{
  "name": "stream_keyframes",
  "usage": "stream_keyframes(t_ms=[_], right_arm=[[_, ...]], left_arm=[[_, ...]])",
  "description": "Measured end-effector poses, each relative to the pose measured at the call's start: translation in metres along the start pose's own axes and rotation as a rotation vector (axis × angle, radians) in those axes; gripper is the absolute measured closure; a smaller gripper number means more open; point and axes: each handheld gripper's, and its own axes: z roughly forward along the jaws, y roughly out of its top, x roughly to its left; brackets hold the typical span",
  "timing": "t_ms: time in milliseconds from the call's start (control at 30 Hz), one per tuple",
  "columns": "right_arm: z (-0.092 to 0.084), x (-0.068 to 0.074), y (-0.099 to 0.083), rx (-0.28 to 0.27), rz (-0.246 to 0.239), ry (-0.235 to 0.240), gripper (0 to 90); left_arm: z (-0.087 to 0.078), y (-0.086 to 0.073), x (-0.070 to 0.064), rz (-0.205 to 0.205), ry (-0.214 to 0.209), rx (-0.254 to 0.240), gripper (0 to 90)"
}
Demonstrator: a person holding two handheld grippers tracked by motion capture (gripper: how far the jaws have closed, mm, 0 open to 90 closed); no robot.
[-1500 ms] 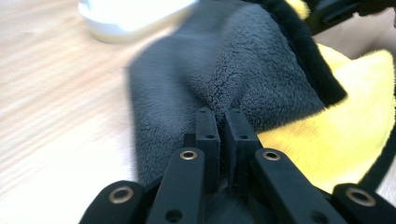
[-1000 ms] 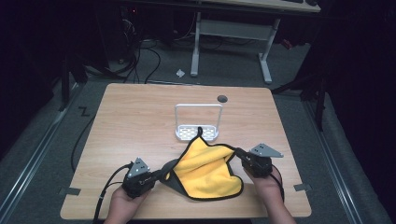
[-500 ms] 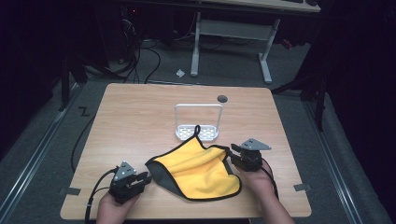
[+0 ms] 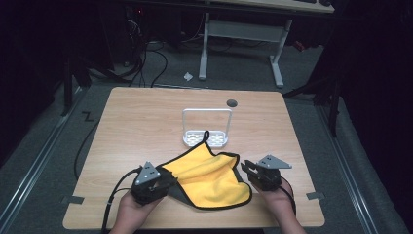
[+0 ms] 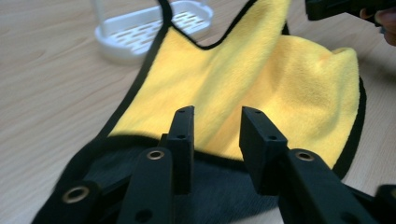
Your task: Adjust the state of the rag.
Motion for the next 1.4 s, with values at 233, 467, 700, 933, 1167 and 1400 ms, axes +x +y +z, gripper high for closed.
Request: stream_keyframes(t_ms=[233, 467, 700, 933, 1167, 1400], right_arm=[[0.007, 0.015, -0.022, 0.121, -0.024, 0.054, 71.0], [0.014, 0.030, -0.024, 0.126, -0.029, 0.146, 50.6], [0.022, 0.045, -0.020, 0.142, -0.078, 0.167, 48.4], [0.026, 0.049, -0.020, 0.182, -0.139, 0.129, 80.8], [0.016, 0.016, -0.010, 0.141, -0.086, -0.003, 84.4], [0.030, -0.035, -0.008, 0.153, 0.013, -0.141, 81.6]], left_arm=[[0.040, -0.001, -0.004, 0.071, -0.011, 0.133, 78.4], [0.052, -0.014, -0.007, 0.095, 0.000, 0.209, 78.4], [0.047, -0.019, -0.005, 0.073, 0.000, 0.188, 78.3], [0.044, -0.022, -0.003, 0.062, -0.004, 0.184, 78.3], [0.033, -0.028, -0.003, 0.043, 0.005, 0.184, 78.2], [0.019, -0.038, -0.019, 0.037, -0.002, 0.193, 76.4]])
